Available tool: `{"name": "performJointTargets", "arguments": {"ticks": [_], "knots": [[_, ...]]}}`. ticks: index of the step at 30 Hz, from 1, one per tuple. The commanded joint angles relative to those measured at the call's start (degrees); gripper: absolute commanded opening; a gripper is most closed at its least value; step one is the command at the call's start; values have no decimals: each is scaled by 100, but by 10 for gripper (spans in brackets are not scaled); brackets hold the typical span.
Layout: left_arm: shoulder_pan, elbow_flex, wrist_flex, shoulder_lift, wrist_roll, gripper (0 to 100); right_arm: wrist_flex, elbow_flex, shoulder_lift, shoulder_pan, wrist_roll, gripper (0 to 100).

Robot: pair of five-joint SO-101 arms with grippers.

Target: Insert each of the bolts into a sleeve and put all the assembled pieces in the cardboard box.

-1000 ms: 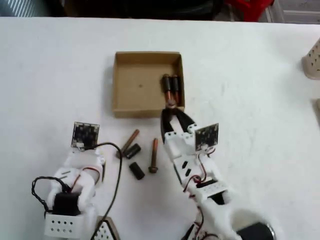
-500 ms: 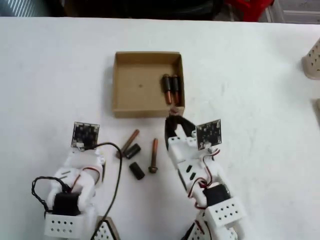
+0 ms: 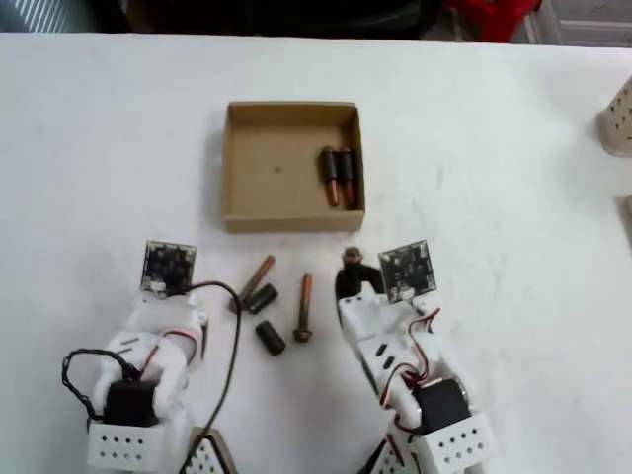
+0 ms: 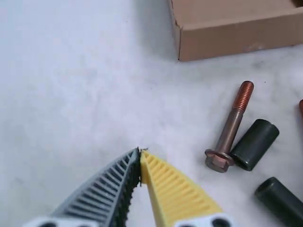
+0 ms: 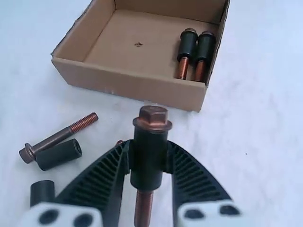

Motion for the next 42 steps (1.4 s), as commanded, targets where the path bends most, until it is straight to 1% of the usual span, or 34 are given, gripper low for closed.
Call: {"name": "performJointTargets", "arguments": {"ticks": [1, 5, 12, 25, 29, 42], "knots": [[-31, -9, 35, -48, -44, 23, 22, -387, -136, 40, 62, 18], [-31, -9, 35, -48, -44, 23, 127, -440, -136, 48, 62, 18], [-31, -9, 35, -48, -44, 23, 1033, -1310, -136, 13, 62, 18], [-31, -9, 35, -48, -44, 23, 1499, -2884, -48, 22, 105, 18], [-31, -9, 35, -48, -44, 23, 1596, -3473, 752, 22, 105, 18], [-31, -9, 35, -48, -44, 23, 1569, -5873, 4734, 13, 105, 18]]}}
